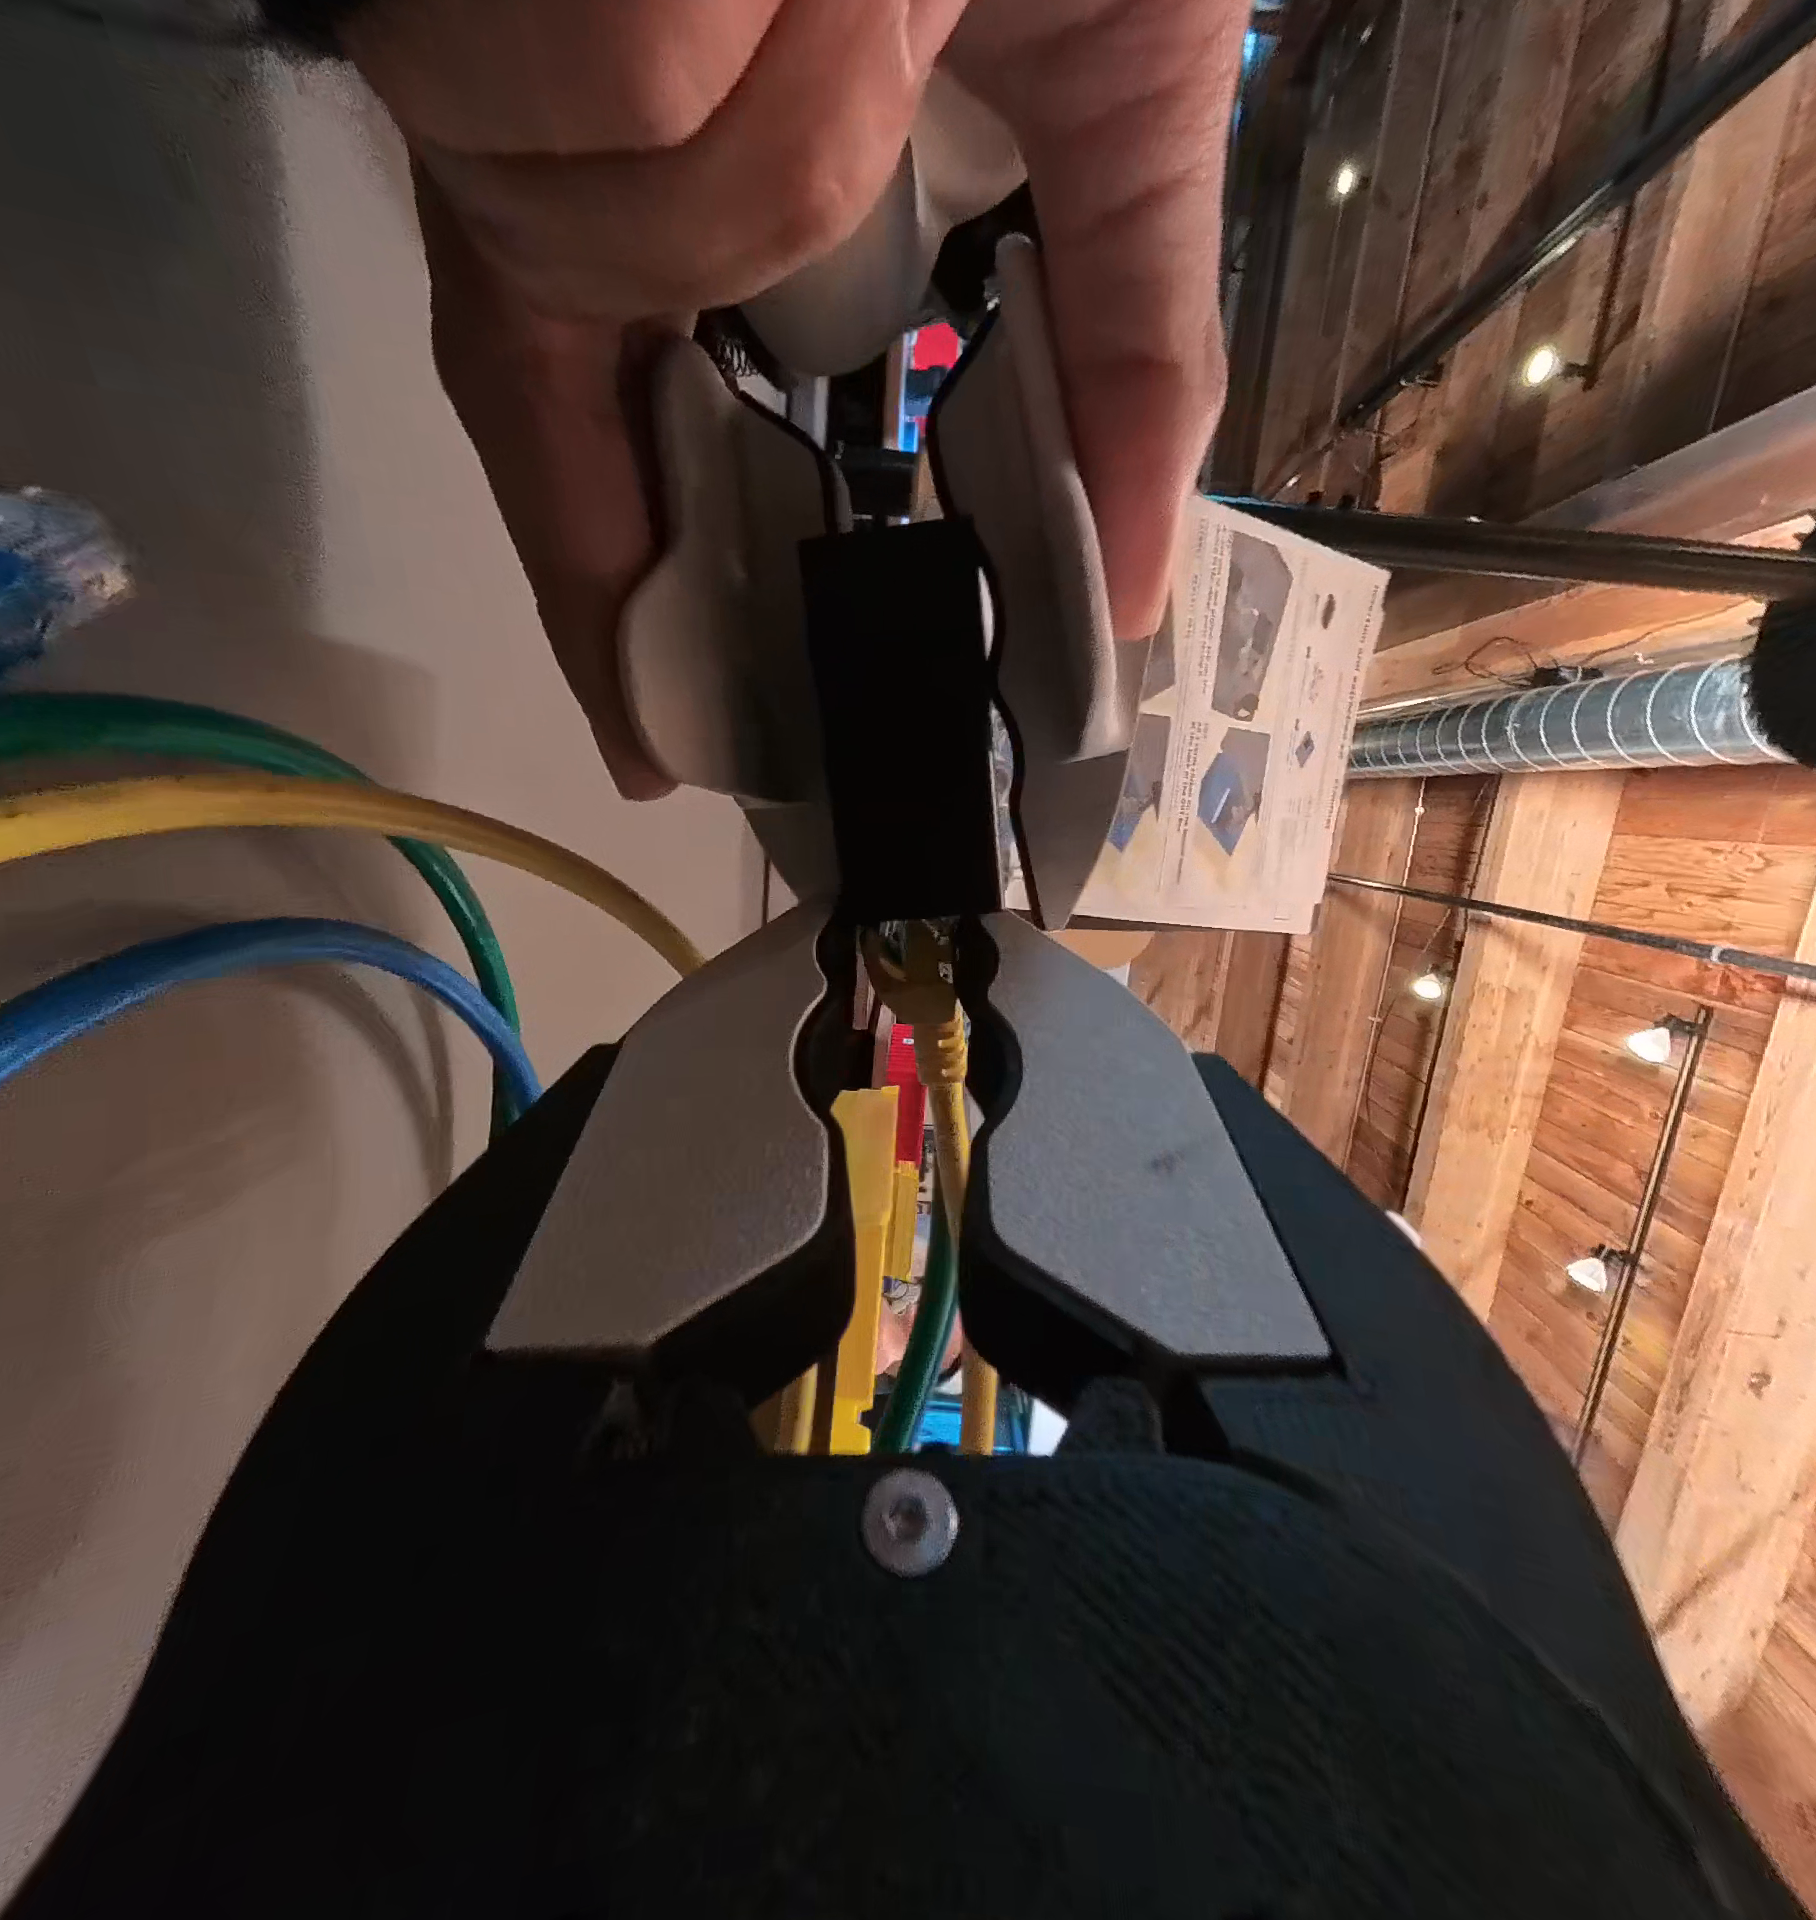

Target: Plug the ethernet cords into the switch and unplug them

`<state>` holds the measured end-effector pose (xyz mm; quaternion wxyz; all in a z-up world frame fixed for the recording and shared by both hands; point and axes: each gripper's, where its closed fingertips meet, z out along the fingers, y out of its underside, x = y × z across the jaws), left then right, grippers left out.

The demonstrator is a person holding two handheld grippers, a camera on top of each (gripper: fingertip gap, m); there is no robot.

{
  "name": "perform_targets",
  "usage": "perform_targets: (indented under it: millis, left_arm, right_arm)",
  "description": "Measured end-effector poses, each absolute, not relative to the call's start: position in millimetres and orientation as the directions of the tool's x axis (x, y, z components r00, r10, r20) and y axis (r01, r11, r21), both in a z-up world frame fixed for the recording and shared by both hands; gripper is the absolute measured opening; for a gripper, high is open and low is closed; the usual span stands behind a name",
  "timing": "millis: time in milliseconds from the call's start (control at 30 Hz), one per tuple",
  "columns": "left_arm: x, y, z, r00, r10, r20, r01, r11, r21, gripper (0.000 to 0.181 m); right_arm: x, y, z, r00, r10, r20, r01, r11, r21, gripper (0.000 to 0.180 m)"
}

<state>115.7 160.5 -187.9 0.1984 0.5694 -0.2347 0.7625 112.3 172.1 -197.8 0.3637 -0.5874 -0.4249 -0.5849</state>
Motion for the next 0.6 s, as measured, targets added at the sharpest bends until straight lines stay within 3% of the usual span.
perform_targets:
  millis: [200,600]
  left_arm:
    - [115.5,164.1,-187.3,-0.328,-0.073,0.942,-0.578,-0.773,-0.261,0.035]
    - [115.1,180.7,-184.6,-0.354,-0.049,0.934,-0.576,-0.775,-0.259,0.033]
  right_arm:
    - [112.5,177.1,-194.0,-0.124,0.102,0.987,0.926,-0.344,0.152,0.016]
    - [112.0,195.0,-191.2,-0.228,0.146,0.963,0.94,-0.224,0.256,0.015]
